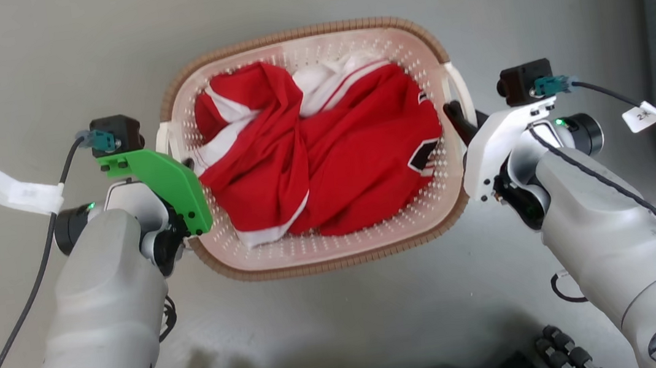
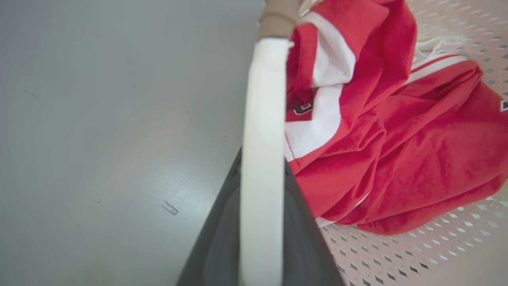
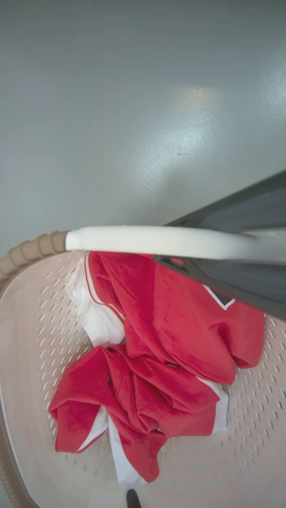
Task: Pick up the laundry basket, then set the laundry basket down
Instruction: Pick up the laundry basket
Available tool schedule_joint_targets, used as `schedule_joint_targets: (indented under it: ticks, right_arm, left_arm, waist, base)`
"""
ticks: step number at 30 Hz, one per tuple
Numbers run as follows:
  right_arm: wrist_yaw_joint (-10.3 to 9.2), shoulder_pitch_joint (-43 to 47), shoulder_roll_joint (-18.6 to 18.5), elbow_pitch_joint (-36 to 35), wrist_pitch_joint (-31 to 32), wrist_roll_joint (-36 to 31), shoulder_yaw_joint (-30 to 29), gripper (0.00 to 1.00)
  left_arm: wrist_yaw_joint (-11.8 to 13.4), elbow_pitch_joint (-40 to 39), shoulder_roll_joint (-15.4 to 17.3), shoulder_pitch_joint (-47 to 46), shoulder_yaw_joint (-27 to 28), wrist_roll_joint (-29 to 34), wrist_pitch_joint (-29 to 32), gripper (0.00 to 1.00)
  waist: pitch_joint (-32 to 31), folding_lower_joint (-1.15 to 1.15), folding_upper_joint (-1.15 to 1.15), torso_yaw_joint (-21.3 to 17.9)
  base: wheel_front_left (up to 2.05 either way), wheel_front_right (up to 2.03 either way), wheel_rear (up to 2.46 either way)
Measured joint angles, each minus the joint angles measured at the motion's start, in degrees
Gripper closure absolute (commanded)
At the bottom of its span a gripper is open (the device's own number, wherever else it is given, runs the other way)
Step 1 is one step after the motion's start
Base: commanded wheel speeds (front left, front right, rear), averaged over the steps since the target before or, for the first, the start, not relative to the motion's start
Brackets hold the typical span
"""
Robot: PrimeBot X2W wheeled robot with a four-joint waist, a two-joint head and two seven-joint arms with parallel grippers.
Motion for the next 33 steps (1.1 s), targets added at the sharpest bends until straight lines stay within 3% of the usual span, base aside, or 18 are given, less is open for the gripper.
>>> schedule_joint_targets:
  ticks: [33]
  right_arm:
    - [0.0, 4.4, 1.0, 3.9, 12.0, 12.0, 4.5, 1.0]
  left_arm:
    - [-0.1, 3.3, 0.0, 5.3, -1.0, -10.3, 10.4, 1.0]
  waist:
    - [-22.2, 0.0, 0.0, -0.9]
  base:
    - [0.0, 0.0, 0.0]
